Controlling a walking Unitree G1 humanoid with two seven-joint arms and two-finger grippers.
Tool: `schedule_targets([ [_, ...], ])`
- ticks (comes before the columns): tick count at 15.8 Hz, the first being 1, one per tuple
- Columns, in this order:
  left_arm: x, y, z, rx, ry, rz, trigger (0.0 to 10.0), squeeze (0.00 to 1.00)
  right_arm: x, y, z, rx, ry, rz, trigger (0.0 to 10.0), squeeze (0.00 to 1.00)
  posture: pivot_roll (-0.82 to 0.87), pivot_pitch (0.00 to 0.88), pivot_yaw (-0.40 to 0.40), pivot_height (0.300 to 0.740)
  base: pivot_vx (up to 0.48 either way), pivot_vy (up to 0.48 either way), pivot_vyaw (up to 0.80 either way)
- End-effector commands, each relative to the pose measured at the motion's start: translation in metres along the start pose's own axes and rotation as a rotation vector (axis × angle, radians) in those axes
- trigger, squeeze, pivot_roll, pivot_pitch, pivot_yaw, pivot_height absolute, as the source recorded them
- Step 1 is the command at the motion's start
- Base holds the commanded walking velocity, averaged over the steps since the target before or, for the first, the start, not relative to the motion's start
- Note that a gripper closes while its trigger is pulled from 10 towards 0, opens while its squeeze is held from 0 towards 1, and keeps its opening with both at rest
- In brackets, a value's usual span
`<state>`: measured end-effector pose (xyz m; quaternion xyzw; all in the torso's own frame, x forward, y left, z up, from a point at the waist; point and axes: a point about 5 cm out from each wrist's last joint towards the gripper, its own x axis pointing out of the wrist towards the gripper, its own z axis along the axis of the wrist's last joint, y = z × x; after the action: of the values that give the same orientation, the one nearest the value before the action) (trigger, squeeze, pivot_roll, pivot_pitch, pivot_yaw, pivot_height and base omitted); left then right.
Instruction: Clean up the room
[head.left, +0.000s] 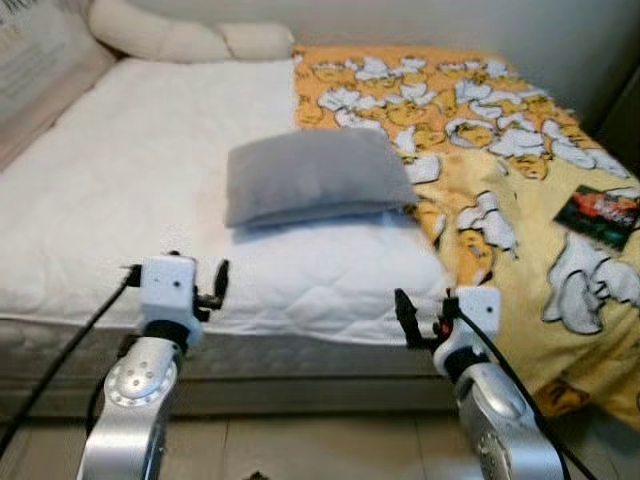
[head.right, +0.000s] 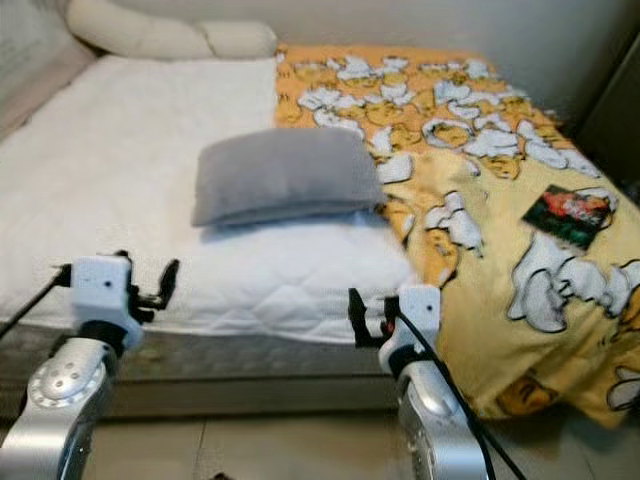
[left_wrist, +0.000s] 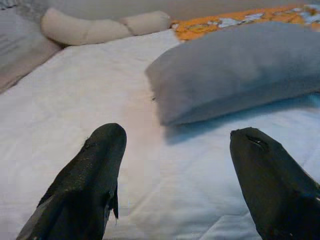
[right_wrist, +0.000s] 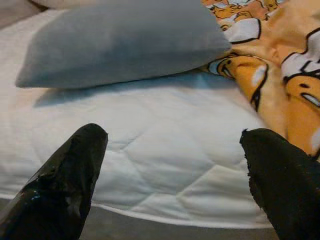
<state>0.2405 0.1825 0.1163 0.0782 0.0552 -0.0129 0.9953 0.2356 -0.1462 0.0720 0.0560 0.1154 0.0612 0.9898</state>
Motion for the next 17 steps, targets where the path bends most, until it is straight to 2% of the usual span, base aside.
schedule_targets([
  [1,-0.0015,-0.005,-0.0002,-0.002,0.01,-0.011,10.0,0.0,-0.0021,-0.0075,0.0029,0.004,-0.001,-0.022,10.0,0.0,0.06,0.0,0.03,0.74,0.0,0.337,0.0],
  [17,-0.0001,-0.0049,0.0043,0.027,0.012,-0.043,10.0,0.0,-0.0027,-0.0048,-0.001,0.001,0.015,-0.037,10.0,0.0,0.08,0.0,0.05,0.74,0.0,0.332,0.0],
])
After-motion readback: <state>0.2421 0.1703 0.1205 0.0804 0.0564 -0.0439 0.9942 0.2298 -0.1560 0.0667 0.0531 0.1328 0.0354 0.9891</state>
